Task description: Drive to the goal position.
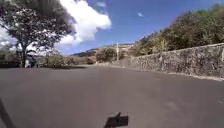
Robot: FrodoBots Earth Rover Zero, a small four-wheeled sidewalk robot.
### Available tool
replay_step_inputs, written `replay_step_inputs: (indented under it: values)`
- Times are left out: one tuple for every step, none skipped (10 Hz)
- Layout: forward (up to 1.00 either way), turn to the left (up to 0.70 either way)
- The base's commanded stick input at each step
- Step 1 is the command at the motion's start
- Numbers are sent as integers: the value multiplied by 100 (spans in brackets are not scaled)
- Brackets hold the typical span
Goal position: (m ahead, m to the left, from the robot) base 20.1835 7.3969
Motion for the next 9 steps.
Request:
replay_step_inputs:
  values:
    - [50, 0]
    - [50, 0]
    - [50, 0]
    - [50, 0]
    - [50, 0]
    - [50, 0]
    - [50, 0]
    - [50, 0]
    - [50, 0]
